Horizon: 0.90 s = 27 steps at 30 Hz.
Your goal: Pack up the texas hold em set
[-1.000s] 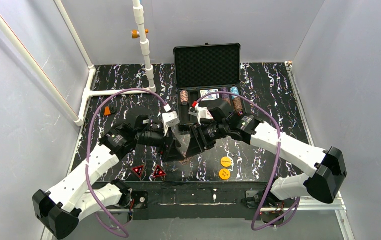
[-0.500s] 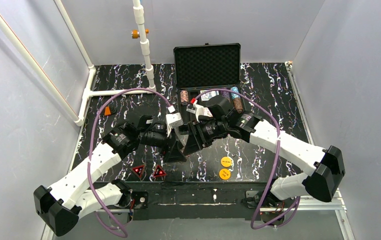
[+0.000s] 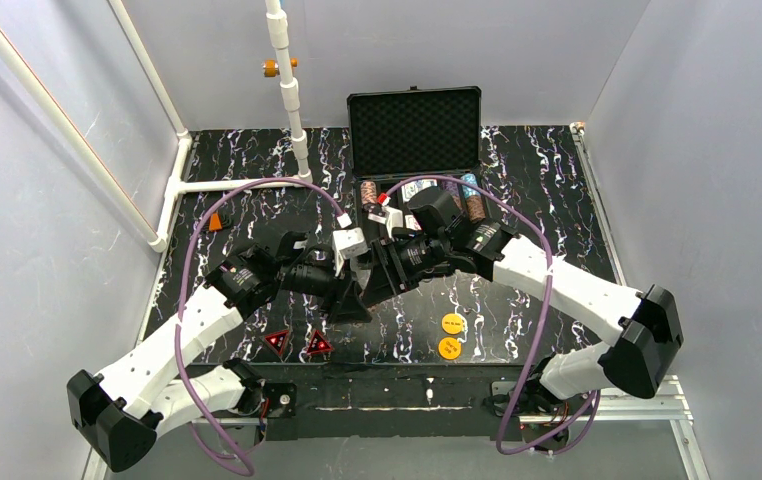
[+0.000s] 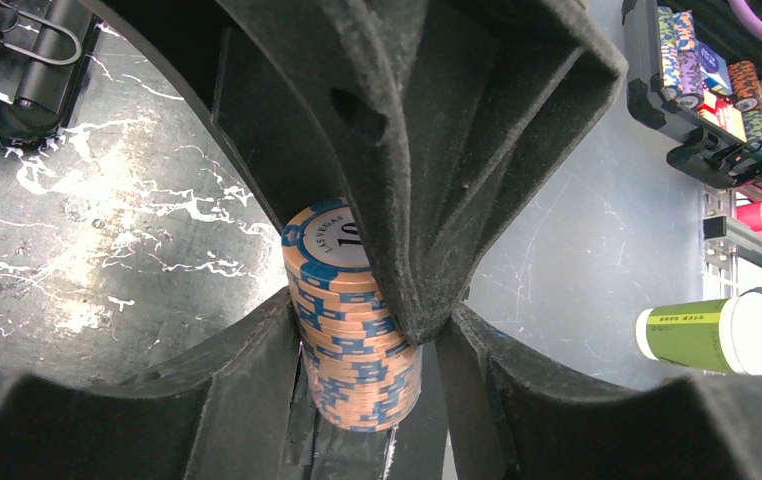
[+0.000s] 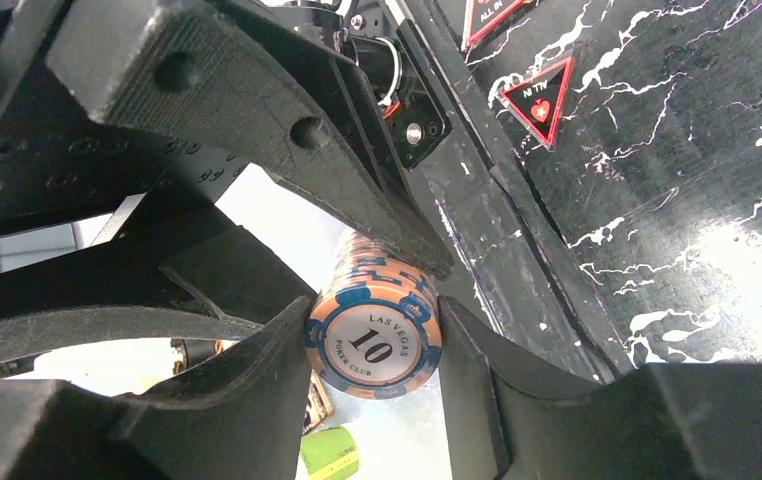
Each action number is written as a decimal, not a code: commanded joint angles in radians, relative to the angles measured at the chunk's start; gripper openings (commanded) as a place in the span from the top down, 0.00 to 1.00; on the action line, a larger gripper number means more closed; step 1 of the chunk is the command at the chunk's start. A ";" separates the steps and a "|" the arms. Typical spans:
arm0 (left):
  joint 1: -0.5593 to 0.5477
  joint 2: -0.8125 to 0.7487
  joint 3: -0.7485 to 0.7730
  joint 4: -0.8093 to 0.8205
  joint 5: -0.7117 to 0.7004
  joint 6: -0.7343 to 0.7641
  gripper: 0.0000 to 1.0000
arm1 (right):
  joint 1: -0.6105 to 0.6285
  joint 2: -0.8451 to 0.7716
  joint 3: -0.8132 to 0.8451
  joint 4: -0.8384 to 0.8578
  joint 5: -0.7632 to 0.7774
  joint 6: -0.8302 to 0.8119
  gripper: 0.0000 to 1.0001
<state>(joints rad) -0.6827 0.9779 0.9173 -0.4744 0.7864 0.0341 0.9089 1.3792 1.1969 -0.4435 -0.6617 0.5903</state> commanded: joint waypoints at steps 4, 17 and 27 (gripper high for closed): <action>-0.005 -0.033 0.023 -0.017 -0.028 0.012 0.66 | -0.010 -0.007 0.051 0.122 -0.072 0.063 0.99; -0.005 -0.048 0.009 -0.020 -0.109 -0.021 1.00 | -0.032 -0.081 0.027 0.134 -0.044 0.101 0.76; -0.005 -0.051 0.006 -0.030 -0.150 -0.054 1.00 | -0.088 -0.061 0.039 0.024 0.157 0.095 0.02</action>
<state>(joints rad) -0.6838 0.9428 0.9161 -0.5037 0.6518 -0.0059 0.8478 1.3785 1.1965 -0.4046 -0.6022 0.6823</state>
